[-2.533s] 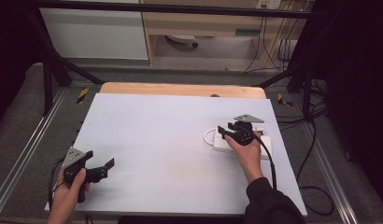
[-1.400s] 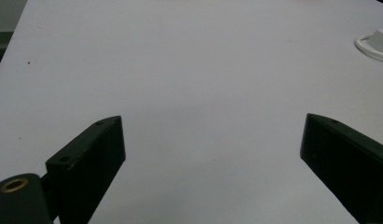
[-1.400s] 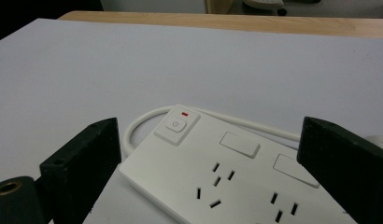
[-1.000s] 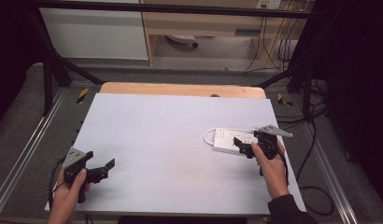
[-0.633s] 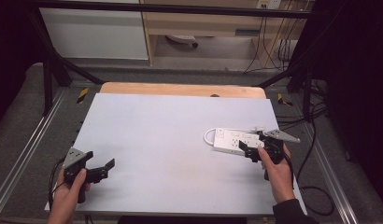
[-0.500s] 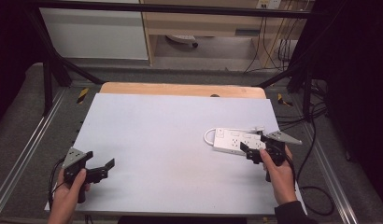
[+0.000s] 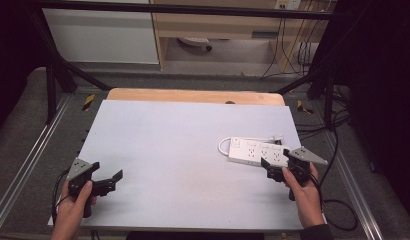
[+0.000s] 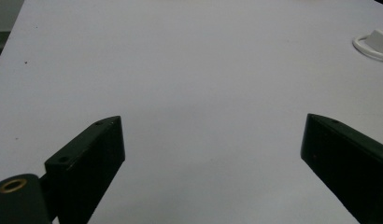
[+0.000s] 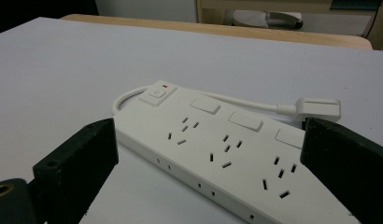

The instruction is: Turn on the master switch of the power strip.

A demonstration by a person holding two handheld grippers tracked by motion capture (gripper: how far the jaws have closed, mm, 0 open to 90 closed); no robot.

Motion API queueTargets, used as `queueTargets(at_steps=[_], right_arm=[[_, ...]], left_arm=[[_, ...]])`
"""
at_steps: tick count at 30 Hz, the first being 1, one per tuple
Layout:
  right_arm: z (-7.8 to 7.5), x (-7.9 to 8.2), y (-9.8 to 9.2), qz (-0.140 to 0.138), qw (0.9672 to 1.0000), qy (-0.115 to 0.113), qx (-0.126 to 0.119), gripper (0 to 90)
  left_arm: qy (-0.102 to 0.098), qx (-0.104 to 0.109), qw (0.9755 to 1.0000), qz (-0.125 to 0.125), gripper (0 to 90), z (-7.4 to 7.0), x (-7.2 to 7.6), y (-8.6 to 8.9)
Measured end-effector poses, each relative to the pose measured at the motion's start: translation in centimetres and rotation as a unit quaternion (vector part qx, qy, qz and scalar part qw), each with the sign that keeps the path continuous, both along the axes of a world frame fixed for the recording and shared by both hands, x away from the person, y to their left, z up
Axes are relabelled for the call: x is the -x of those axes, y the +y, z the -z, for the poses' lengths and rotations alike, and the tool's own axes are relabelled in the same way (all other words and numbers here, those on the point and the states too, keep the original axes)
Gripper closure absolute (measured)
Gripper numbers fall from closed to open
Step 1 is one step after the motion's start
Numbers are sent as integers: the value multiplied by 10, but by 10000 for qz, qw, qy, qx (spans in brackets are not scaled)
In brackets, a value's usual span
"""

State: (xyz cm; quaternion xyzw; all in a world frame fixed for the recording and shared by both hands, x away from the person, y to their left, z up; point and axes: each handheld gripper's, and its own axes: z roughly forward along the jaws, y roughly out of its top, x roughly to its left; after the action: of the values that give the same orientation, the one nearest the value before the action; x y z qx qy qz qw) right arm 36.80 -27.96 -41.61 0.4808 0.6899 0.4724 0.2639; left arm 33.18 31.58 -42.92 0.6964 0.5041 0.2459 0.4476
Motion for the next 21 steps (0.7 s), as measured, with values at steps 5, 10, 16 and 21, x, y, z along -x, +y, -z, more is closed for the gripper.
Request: queueTargets(at_steps=[5,10,16,21], right_arm=[[4,6,-3,-21,10000,2,5,50],[7,12,-4,-60,10000,18,16,51],[12,17,-7,-70,9999,62,63,51],[16,22,-7,-132,9998,116,118,49]], left_arm=[[-6,-1,10000,8,62,0,0,0],[-9,3,10000,9,63,0,0,0],[-14,-19,10000,16,63,0,0,0],[-11,-16,10000,10,63,0,1,0]])
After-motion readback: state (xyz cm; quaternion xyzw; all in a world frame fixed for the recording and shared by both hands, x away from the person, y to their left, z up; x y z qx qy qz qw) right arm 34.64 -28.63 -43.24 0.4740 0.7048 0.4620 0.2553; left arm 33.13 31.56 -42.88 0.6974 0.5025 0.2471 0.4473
